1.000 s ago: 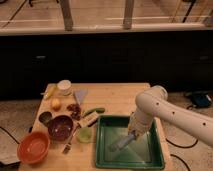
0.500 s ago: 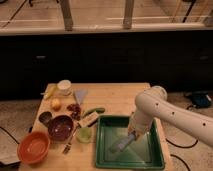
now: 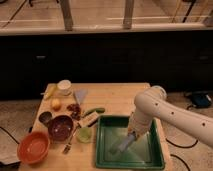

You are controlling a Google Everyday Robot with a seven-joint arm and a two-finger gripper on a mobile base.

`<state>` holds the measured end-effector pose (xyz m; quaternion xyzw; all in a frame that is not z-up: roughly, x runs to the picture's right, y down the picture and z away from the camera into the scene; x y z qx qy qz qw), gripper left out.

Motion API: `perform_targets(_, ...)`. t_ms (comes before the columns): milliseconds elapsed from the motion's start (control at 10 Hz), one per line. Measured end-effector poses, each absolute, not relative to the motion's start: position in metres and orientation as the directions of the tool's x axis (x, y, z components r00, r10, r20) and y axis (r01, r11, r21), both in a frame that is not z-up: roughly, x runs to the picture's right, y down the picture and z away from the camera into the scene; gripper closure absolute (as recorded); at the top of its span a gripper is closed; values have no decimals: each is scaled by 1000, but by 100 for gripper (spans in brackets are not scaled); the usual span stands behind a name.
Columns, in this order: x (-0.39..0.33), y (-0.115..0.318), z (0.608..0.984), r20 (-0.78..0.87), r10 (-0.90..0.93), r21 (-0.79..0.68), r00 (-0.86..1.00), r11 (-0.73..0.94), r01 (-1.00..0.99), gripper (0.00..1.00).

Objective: Place sponge in tray

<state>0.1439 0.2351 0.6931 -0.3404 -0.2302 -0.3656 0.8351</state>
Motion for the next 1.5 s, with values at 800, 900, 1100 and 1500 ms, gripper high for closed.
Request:
perform_targets(800, 142, 236, 690, 668, -500, -344, 552, 449, 824, 71)
perform_targets(900, 141, 236, 690, 672, -504, -338, 543, 443, 830, 71)
perform_targets(1100, 141, 236, 689, 680, -516, -323, 522, 429, 844, 71)
perform_targets(1500, 140, 236, 688, 689, -532, -302, 492, 407, 862, 71)
